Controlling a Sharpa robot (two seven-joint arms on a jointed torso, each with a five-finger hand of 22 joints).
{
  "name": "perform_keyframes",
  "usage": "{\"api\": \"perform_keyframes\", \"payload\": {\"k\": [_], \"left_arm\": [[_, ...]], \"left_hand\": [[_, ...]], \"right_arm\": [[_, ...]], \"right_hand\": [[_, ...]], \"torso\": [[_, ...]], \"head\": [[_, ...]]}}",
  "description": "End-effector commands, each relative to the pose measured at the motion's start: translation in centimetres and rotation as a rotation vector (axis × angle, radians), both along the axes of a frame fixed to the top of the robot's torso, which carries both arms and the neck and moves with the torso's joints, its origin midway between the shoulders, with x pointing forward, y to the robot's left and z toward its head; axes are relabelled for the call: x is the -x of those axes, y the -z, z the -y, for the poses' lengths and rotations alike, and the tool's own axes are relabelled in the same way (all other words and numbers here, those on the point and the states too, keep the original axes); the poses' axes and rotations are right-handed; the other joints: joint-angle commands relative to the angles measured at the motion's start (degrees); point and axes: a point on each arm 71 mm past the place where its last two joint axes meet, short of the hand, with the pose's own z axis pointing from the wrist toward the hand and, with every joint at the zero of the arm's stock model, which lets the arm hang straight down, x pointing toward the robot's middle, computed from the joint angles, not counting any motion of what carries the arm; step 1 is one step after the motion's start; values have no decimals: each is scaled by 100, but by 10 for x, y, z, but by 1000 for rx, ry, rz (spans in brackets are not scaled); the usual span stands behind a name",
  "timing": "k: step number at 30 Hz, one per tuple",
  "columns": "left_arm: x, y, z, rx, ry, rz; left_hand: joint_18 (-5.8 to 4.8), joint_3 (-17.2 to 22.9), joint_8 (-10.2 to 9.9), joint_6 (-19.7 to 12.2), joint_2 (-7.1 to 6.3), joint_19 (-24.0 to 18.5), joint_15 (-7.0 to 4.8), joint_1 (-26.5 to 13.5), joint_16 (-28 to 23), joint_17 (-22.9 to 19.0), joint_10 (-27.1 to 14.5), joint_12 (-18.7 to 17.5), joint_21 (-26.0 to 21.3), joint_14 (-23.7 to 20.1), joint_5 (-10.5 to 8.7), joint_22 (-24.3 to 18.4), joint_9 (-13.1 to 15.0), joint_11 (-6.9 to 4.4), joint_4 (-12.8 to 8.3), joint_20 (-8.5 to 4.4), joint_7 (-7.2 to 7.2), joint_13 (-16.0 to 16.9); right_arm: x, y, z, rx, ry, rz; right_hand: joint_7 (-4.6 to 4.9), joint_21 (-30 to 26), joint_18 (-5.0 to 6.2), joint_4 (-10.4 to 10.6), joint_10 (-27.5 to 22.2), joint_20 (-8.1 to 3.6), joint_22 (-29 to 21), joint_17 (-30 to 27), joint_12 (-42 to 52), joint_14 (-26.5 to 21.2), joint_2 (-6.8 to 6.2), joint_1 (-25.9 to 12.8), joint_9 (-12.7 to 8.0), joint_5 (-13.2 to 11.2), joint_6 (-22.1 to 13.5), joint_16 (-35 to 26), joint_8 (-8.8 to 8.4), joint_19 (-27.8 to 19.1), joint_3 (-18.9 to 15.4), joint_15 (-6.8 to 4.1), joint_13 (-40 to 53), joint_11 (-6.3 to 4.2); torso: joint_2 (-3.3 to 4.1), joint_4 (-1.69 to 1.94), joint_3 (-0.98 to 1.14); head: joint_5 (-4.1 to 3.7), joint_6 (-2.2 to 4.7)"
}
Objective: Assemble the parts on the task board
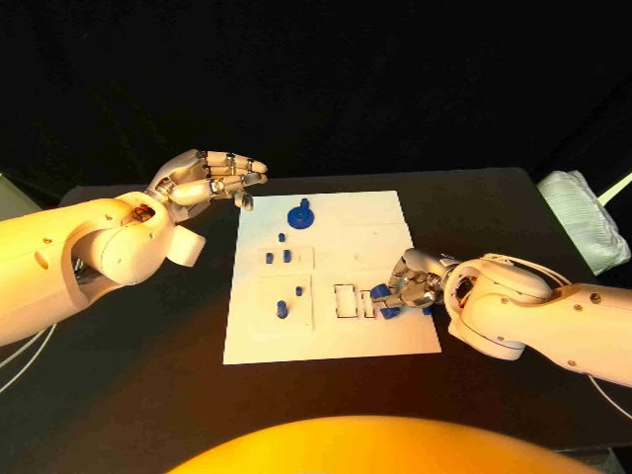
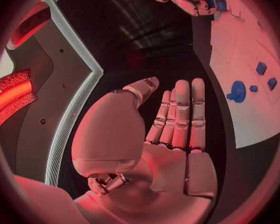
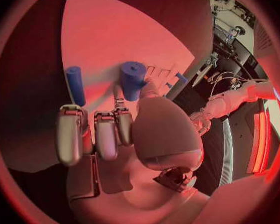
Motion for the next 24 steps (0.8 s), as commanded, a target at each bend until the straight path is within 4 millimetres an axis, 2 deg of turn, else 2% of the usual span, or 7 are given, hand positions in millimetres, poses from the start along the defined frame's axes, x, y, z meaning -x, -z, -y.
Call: {"api": "perform_keyframes", "payload": {"k": [1,4,6,9,12,19,24], "left_arm": [[1,0,3,9,21,-7],[1,0,3,7,24,-9],[1,0,3,7,25,-10],[1,0,3,7,27,-10],[1,0,3,5,26,-11],[2,0,3,3,29,-12],[2,0,4,2,33,-11]], "left_hand": [[76,1,39,-33,-9,31,9,-49,-11,-7,-40,38,-25,-31,1,-5,7,-13,30,-8,3,-5],[76,0,40,-35,-8,29,10,-46,-13,-7,-49,38,-30,-37,1,-8,7,-12,31,-7,3,-6],[76,0,41,-36,-10,27,10,-38,-14,-8,-55,39,-34,-42,0,-10,8,-13,28,-7,2,-7],[76,0,41,-36,-10,27,10,-38,-14,-8,-55,39,-34,-42,0,-10,8,-13,28,-7,2,-7],[77,-2,43,-40,-14,26,10,-23,-14,-8,-65,43,-41,-49,-2,-14,9,-13,21,-6,2,-7],[77,-2,44,-42,-16,25,10,-14,-14,-9,-70,45,-44,-52,-4,-16,10,-12,17,-6,3,-7],[77,-5,47,-43,-20,25,12,-6,-14,-9,-90,42,-50,-58,-6,-20,11,-9,15,-5,5,-10]], "right_arm": [[6,9,4,-29,49,-46],[6,5,5,-77,79,-43],[5,2,6,-116,104,-45],[3,-5,6,-180,126,-39],[1,-12,4,-222,121,-29],[-1,-27,-3,-264,81,-16],[0,-28,-13,-262,43,-42]], "right_hand": [[-44,27,-74,-17,37,-37,861,596,-33,421,105,168,-22,279,40,34,19,325,54,-63,500,-41],[-54,56,-81,-14,58,-46,887,623,-23,426,66,184,-48,558,60,42,9,333,58,-73,525,-50],[-57,135,-98,-10,80,-50,945,674,-6,436,-74,156,-70,809,86,60,1,357,30,-75,555,-55],[-70,169,-105,-14,94,-55,972,695,1,441,-83,182,-85,925,110,67,-2,367,72,-83,570,-66],[-94,213,-114,-19,109,-68,1005,725,8,447,-77,278,-105,1046,153,79,-4,380,167,-100,586,-88],[-122,250,-123,-11,133,-85,1035,765,30,455,-89,351,-131,1004,223,93,-4,389,334,-120,621,-113],[-129,249,-123,-2,106,-93,1038,772,-34,455,-103,289,-146,932,264,94,-1,388,403,-127,574,-120]], "torso": [[2,0,-3],[-1,0,-5],[-1,7,-10],[1,16,-19],[2,9,-11],[5,14,-27],[11,-2,-17]], "head": [[14,-1],[52,-18],[55,-30],[56,-27],[109,-27],[109,-55],[131,-46]]}}
